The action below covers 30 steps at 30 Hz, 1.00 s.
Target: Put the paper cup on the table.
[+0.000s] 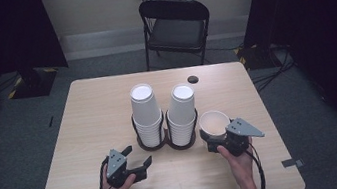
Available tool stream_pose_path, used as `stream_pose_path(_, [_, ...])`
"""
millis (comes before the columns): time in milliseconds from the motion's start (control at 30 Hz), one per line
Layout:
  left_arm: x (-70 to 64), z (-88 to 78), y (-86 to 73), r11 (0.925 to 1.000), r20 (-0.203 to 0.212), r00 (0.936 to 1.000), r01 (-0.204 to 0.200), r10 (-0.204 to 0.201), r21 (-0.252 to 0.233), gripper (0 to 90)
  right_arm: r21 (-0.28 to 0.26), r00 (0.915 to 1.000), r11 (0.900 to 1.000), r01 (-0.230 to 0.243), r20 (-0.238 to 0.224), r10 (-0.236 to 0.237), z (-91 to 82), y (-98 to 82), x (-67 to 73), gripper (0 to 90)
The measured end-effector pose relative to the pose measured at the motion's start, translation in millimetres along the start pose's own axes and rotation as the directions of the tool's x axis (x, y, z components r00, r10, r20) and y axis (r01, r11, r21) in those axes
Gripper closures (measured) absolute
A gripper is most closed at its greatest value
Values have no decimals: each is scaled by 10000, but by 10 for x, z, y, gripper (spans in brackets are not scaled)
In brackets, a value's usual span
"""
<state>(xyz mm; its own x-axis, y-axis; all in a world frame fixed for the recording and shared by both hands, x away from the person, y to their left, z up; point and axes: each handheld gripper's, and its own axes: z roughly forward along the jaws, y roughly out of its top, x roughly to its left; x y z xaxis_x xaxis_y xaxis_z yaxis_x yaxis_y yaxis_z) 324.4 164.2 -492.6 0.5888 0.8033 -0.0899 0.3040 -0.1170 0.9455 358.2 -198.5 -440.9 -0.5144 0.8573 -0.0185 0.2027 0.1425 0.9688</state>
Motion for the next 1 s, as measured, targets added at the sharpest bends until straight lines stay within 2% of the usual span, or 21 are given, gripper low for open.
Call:
stream_pose_path(100, [-4,-17,-32,9999,-220,9997,-92,90,-94,162,-35,9999,10000,-5,151,5,47,39,-65,99])
stream_pose_path(200, [-5,-23,-39,9994,-151,9999,43,-48,-346,158,-80,9994,10000,24,349,-21,108,76,-129,99])
stream_pose_path(400, [-38,-10,-37,9992,-713,9974,-75,48,-381,161,-39,9985,10000,0,543,2,251,135,-271,100])
stream_pose_path(500, [-42,-23,-43,9987,-776,9969,-131,92,-495,161,-32,9973,10000,29,734,-26,308,151,-340,100])
stream_pose_path(567, [-65,-34,-53,9973,-852,9961,-267,208,-688,158,-154,9969,9999,-48,784,60,335,155,-380,100])
stream_pose_path(633, [-112,-29,-52,9953,-1015,9923,-772,710,-588,159,-182,9961,9998,-80,872,96,368,141,-424,101])
stream_pose_path(700, [-127,-23,-50,9944,-1055,9907,-916,856,-534,159,-74,9956,9999,-133,922,139,395,119,-452,101])
stream_pose_path(833, [-116,-40,-58,9931,-881,9923,-932,869,-706,159,137,9918,9997,-217,1260,198,478,61,-503,102])
stream_pose_path(1000, [-101,-63,-69,9931,-958,9936,-686,595,-953,159,254,9920,9989,-406,1206,373,606,-14,-556,102])
